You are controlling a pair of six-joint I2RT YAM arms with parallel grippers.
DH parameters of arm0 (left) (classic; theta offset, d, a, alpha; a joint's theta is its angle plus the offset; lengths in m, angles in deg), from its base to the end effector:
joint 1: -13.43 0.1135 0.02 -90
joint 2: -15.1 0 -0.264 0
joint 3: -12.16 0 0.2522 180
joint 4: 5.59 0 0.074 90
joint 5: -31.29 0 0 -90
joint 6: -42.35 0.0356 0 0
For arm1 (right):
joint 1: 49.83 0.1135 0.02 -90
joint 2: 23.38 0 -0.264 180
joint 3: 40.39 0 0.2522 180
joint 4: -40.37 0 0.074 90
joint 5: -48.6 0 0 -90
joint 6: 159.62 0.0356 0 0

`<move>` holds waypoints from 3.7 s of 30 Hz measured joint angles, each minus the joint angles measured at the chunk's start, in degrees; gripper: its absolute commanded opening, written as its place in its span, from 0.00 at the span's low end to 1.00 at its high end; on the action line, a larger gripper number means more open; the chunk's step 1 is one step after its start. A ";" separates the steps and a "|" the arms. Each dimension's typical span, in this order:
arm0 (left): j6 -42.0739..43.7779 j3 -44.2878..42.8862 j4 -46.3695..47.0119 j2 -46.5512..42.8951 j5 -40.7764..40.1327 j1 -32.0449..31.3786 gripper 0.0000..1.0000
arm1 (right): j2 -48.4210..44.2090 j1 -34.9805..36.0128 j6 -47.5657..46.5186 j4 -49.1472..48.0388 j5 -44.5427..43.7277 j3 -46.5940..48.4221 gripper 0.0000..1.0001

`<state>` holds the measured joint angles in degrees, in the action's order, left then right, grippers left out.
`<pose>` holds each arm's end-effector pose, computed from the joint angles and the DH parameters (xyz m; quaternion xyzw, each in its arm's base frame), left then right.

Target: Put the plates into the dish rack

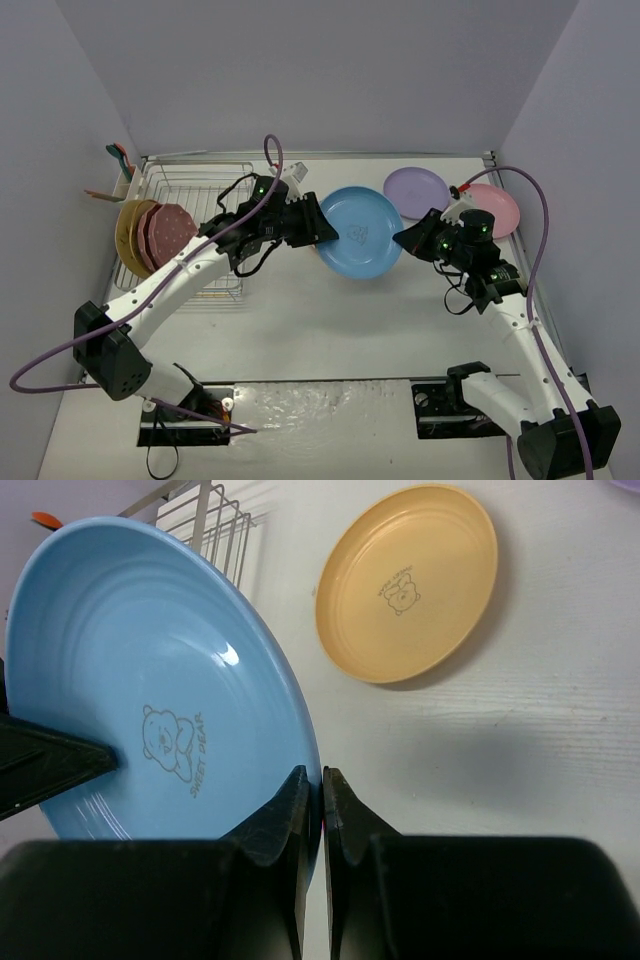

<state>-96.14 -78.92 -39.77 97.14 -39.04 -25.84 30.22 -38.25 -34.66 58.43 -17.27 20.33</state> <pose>0.2478 -0.2181 0.3689 0.0245 0.8363 -0.4702 0.2809 0.2108 0.0580 0.3370 0.0225 0.7656 0.3940 0.5081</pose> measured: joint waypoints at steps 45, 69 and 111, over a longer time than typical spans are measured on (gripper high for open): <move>53.37 -12.61 -24.84 0.91 -42.57 33.33 0.00 | 7.16 0.14 -7.54 -0.17 0.98 -1.21 1.00; 49.54 4.63 -17.01 1.40 -38.06 33.18 0.42 | 24.44 2.55 -6.03 -8.31 -2.93 0.79 0.97; 25.12 11.92 -25.33 -28.36 -6.93 33.18 0.97 | 54.58 10.86 5.51 -14.26 -28.69 15.99 0.00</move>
<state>-71.02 -67.00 -65.10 68.78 -45.97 7.35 84.80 -27.38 -29.15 44.16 -45.97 36.31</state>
